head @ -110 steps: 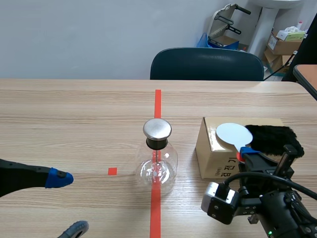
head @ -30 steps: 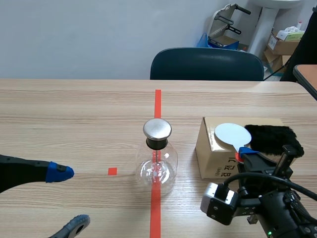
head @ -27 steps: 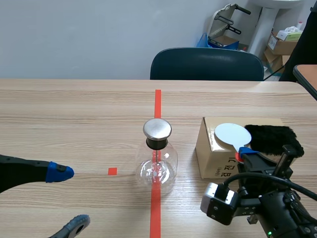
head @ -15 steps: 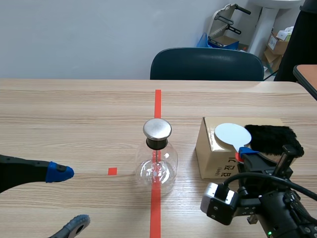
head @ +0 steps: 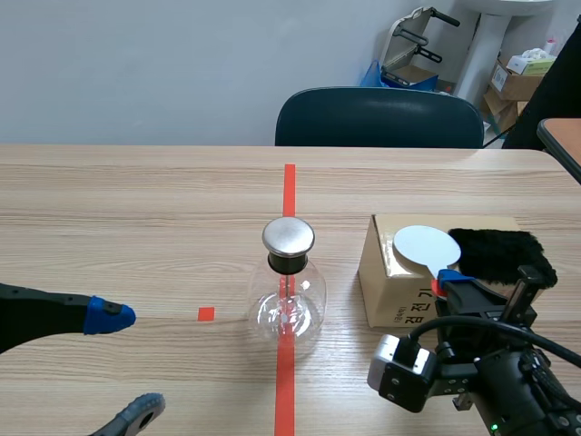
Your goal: Do the electroscope experiment
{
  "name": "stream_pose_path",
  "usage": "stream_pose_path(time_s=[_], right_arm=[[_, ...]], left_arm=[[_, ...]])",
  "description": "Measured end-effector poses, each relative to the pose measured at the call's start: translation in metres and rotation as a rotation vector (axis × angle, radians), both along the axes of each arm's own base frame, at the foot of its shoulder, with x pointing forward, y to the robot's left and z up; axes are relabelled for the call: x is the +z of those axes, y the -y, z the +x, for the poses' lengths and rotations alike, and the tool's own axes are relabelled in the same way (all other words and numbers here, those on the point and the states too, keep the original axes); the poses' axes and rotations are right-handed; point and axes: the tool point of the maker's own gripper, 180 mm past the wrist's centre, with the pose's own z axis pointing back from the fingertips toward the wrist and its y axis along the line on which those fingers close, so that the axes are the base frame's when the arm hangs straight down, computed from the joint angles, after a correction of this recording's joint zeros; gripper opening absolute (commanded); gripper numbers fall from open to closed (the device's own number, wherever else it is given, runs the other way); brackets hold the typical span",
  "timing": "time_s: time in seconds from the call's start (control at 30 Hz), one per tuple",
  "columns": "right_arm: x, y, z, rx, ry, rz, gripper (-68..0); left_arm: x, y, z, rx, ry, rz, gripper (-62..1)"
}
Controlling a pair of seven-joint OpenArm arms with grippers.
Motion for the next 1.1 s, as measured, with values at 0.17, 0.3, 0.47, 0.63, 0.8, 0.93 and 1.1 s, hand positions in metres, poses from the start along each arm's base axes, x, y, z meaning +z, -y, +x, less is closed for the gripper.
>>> stream_pose_path(time_s=[0.17, 0.3, 0.47, 0.63, 0.8, 0.93, 1.1], right_arm=[[0.0, 0.0, 0.0, 0.0, 0.0, 0.0, -67.1], [0.0, 0.0, 0.0, 0.0, 0.0, 0.0, -67.1], [0.0, 0.0, 0.0, 0.0, 0.001, 0.0, -67.1], [0.035, -0.008, 0.012, 0.009, 0.092, 0.03, -67.1], [0.077, -0.019, 0.021, 0.042, 0.211, 0.033, -67.1], [0.078, -0.021, 0.026, 0.022, 0.214, 0.037, -67.1], [0.083, -0.039, 0.032, -0.004, 0.229, 0.074, -67.1]], left_arm=[[0.0, 0.0, 0.0, 0.0, 0.0, 0.0, -20.2], [0.0, 0.0, 0.0, 0.0, 0.0, 0.0, -20.2], [0.0, 0.0, 0.0, 0.0, 0.0, 0.0, -20.2], [0.0, 0.0, 0.0, 0.001, 0.0, 0.0, -20.2], [0.0, 0.0, 0.0, 0.001, 0.001, 0.0, -20.2], [0.002, -0.001, 0.005, 0.001, 0.017, 0.007, -20.7], [0.004, -0.004, 0.017, 0.009, 0.056, 0.017, -20.8]])
